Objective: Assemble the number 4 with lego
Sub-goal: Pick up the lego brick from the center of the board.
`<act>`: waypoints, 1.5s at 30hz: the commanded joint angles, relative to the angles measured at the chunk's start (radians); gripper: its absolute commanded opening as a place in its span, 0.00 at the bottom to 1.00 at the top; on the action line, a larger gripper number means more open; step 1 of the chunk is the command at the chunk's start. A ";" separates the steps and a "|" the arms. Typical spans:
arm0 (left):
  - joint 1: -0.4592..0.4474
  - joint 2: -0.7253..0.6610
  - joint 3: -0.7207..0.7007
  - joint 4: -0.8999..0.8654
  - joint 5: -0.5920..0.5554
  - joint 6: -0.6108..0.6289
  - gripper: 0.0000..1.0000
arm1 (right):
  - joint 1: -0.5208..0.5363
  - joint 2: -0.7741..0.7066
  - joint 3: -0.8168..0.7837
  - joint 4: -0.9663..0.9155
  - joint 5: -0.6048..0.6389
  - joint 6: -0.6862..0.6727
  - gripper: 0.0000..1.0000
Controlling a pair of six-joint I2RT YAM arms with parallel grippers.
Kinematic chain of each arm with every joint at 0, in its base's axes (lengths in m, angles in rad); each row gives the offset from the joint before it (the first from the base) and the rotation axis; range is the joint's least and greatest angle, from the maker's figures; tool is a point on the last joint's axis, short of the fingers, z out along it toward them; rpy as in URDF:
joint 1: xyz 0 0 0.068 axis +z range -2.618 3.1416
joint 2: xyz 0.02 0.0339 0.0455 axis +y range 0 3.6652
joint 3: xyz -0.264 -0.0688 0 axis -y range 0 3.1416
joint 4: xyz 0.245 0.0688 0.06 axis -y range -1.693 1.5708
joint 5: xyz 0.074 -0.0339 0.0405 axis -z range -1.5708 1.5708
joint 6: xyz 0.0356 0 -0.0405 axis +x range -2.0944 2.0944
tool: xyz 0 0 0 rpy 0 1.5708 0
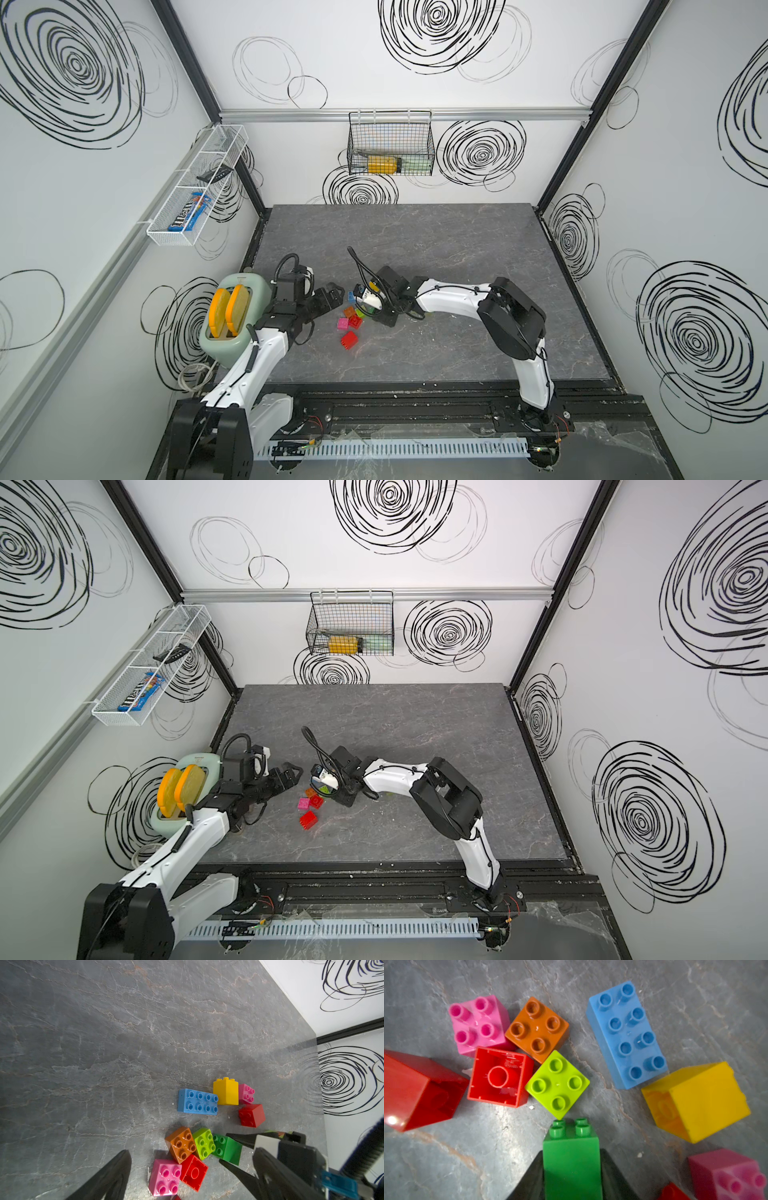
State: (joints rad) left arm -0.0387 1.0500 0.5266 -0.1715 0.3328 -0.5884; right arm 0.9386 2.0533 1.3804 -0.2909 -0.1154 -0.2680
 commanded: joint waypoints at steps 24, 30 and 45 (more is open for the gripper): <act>-0.442 0.157 0.359 -0.161 0.313 0.048 0.79 | -0.107 -0.703 -0.682 0.719 -0.273 -0.055 0.31; -0.458 0.185 0.370 -0.159 0.307 0.053 0.64 | -0.104 -0.710 -0.703 0.783 -0.283 -0.053 0.31; -0.462 0.179 0.364 -0.103 0.336 0.065 0.13 | -0.109 -0.709 -0.701 0.785 -0.353 -0.035 0.34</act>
State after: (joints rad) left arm -0.4900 1.2354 0.8734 -0.3252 0.6476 -0.5598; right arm 0.8272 1.3724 0.6773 0.4530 -0.4053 -0.3145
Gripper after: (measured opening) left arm 0.343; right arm 0.361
